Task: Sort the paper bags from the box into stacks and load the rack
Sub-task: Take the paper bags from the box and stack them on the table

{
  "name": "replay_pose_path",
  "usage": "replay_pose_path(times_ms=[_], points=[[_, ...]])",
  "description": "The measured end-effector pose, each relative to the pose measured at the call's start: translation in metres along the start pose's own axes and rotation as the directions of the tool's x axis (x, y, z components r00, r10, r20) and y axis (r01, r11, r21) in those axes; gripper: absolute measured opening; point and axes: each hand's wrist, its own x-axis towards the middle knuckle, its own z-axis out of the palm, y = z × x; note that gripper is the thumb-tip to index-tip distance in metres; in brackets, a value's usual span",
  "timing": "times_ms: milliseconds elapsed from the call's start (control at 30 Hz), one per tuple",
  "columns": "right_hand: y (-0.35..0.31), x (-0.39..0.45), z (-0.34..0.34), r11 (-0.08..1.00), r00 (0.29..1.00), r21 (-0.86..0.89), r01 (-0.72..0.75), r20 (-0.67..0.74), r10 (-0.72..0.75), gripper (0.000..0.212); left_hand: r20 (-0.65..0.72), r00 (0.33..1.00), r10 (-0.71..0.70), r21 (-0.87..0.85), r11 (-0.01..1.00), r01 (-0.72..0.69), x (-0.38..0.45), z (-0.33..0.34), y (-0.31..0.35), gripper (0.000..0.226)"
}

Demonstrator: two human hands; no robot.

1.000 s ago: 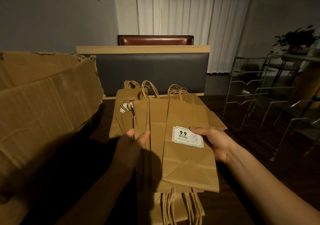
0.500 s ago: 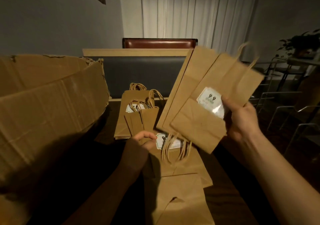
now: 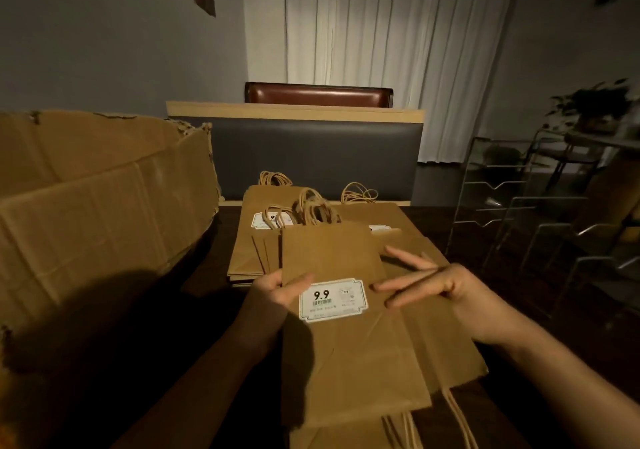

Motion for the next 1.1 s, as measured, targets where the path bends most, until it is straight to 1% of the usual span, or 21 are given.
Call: replay_pose_path(times_ms=[100, 167, 233, 267, 300, 333, 367, 400, 467, 533, 600, 633, 700, 767, 833, 867, 967, 1000, 1033, 1067, 1100], points=[[-0.008, -0.007, -0.022, 0.999, 0.976, -0.005, -0.039, -0.213, 0.037, 0.037, -0.067, 0.997, 0.027, -0.024, 0.999, -0.029, -0.001, 0.001, -0.003, 0.037], [-0.020, -0.009, -0.044, 0.993, 0.926, 0.087, -0.084, -0.361, 0.110, 0.033, -0.068, 0.997, 0.047, -0.061, 0.997, -0.052, -0.003, 0.002, -0.002, 0.036], [-0.026, -0.009, -0.070, 0.961, 0.827, 0.228, -0.159, -0.502, 0.256, 0.026, -0.070, 0.995, 0.078, -0.061, 0.995, -0.082, 0.000, 0.002, -0.006, 0.025], [-0.027, -0.009, -0.081, 0.924, 0.767, 0.334, -0.183, -0.539, 0.347, 0.031, -0.074, 0.993, 0.095, -0.048, 0.994, -0.098, 0.000, 0.003, -0.007, 0.017], [-0.029, -0.008, -0.090, 0.881, 0.735, 0.432, -0.191, -0.532, 0.420, 0.038, -0.085, 0.990, 0.109, -0.046, 0.993, -0.113, -0.001, 0.005, -0.006, 0.012], [-0.031, -0.006, -0.092, 0.834, 0.728, 0.516, -0.193, -0.495, 0.475, 0.042, -0.087, 0.989, 0.116, -0.043, 0.992, -0.120, 0.000, 0.005, -0.007, 0.010], [-0.035, -0.001, -0.086, 0.781, 0.730, 0.589, -0.206, -0.439, 0.523, 0.042, -0.078, 0.990, 0.121, -0.058, 0.990, -0.125, 0.000, 0.006, -0.008, 0.011], [-0.035, 0.005, -0.072, 0.735, 0.749, 0.640, -0.225, -0.368, 0.550, 0.039, -0.075, 0.989, 0.126, -0.058, 0.990, -0.131, 0.001, 0.006, -0.009, 0.016], [-0.031, 0.018, -0.027, 0.643, 0.776, 0.691, -0.330, -0.189, 0.601, 0.036, -0.081, 0.984, 0.158, -0.028, 0.987, -0.160, -0.001, 0.006, -0.009, 0.027], [-0.021, 0.031, 0.016, 0.545, 0.728, 0.708, -0.449, -0.064, 0.683, 0.029, -0.114, 0.976, 0.184, 0.015, 0.983, -0.183, -0.001, 0.008, -0.009, 0.028], [-0.013, 0.041, 0.037, 0.458, 0.677, 0.746, -0.484, -0.012, 0.736, 0.020, -0.162, 0.963, 0.213, 0.064, 0.977, -0.206, -0.001, 0.009, -0.010, 0.027], [-0.010, 0.045, 0.043, 0.427, 0.668, 0.766, -0.480, 0.005, 0.744, 0.018, -0.179, 0.957, 0.228, 0.093, 0.972, -0.214, 0.000, 0.007, -0.011, 0.029], [-0.006, 0.048, 0.048, 0.409, 0.675, 0.789, -0.459, 0.009, 0.738, 0.020, -0.150, 0.957, 0.248, 0.123, 0.965, -0.231, 0.002, 0.005, -0.012, 0.029], [-0.004, 0.044, 0.053, 0.413, 0.681, 0.807, -0.421, -0.019, 0.732, 0.025, -0.108, 0.967, 0.231, 0.086, 0.971, -0.223, 0.001, 0.005, -0.013, 0.016], [-0.002, 0.039, 0.055, 0.454, 0.683, 0.803, -0.385, -0.083, 0.726, 0.027, -0.101, 0.971, 0.215, 0.073, 0.975, -0.208, -0.001, 0.008, -0.010, 0.008], [-0.002, 0.037, 0.056, 0.489, 0.683, 0.791, -0.368, -0.127, 0.719, 0.027, -0.101, 0.968, 0.231, 0.100, 0.970, -0.221, -0.001, 0.009, -0.010, 0.006], [0.001, 0.034, 0.053, 0.570, 0.646, 0.754, -0.325, -0.263, 0.716, 0.024, -0.180, 0.954, 0.239, 0.241, 0.951, -0.193, 0.004, 0.006, -0.016, 0.036], [0.003, 0.033, 0.048, 0.568, 0.621, 0.772, -0.286, -0.302, 0.723, 0.022, -0.210, 0.944, 0.256, 0.262, 0.945, -0.197, 0.005, 0.006, -0.016, 0.037], [0.006, 0.032, 0.041, 0.547, 0.591, 0.807, -0.224, -0.333, 0.734, 0.021, -0.223, 0.938, 0.265, 0.274, 0.941, -0.200, 0.006, 0.005, -0.016, 0.033], [0.010, 0.029, 0.033, 0.508, 0.566, 0.848, -0.153, -0.345, 0.748, 0.021, -0.233, 0.945, 0.231, 0.211, 0.960, -0.183, 0.008, 0.003, -0.016, 0.026], [0.013, 0.025, 0.024, 0.454, 0.555, 0.887, -0.088, -0.335, 0.761, 0.021, -0.209, 0.954, 0.213, 0.193, 0.966, -0.173, 0.005, 0.003, -0.013, 0.024]])
